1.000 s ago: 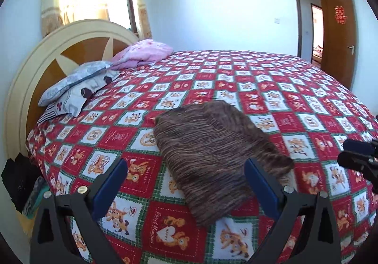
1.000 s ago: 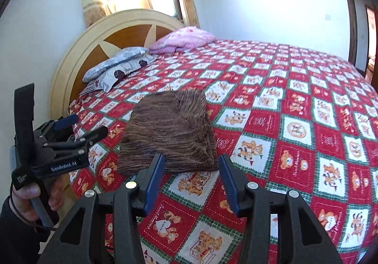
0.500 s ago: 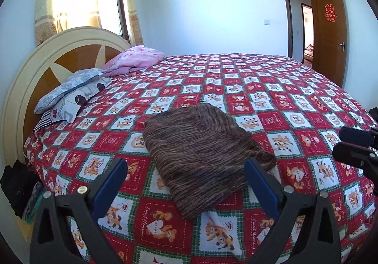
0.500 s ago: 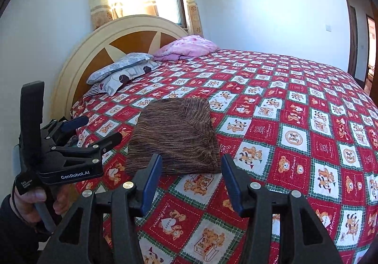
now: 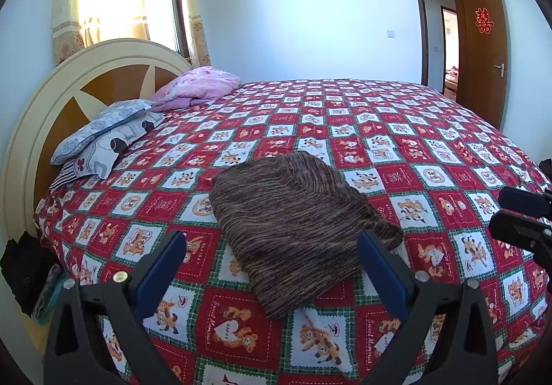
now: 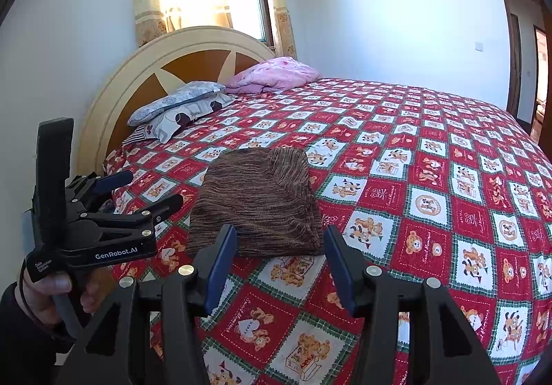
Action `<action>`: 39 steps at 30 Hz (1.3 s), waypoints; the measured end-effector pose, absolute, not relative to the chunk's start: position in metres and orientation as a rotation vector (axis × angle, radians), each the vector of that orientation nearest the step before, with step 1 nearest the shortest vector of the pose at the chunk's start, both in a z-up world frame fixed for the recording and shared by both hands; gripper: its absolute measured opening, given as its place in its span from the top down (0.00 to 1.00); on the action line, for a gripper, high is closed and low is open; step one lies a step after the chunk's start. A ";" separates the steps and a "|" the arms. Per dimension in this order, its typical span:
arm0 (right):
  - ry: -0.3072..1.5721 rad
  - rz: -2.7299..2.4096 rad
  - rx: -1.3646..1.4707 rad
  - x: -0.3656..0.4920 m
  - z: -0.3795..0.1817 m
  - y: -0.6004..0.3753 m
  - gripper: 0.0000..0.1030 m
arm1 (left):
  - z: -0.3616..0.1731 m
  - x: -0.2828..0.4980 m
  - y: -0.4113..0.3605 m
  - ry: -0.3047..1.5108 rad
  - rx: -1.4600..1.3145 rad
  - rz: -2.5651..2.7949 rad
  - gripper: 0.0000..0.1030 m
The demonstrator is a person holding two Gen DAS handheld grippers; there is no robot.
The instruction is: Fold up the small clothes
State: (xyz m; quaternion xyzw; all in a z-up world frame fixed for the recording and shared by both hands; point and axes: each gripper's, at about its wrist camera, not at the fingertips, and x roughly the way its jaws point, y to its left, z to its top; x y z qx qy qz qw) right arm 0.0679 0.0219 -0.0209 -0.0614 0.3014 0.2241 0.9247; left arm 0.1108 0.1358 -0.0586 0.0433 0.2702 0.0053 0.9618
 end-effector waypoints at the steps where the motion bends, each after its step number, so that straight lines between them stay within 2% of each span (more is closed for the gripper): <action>1: 0.617 0.459 -0.125 0.068 -0.021 0.022 0.44 | -0.058 0.111 0.136 0.548 0.087 0.009 0.02; 32: 0.427 0.439 -0.115 0.041 0.011 0.019 0.42 | -0.035 0.103 0.149 0.478 0.031 0.050 0.00; 39: 0.440 0.443 -0.116 0.042 0.006 0.020 0.42 | -0.040 0.107 0.154 0.489 0.017 0.062 0.00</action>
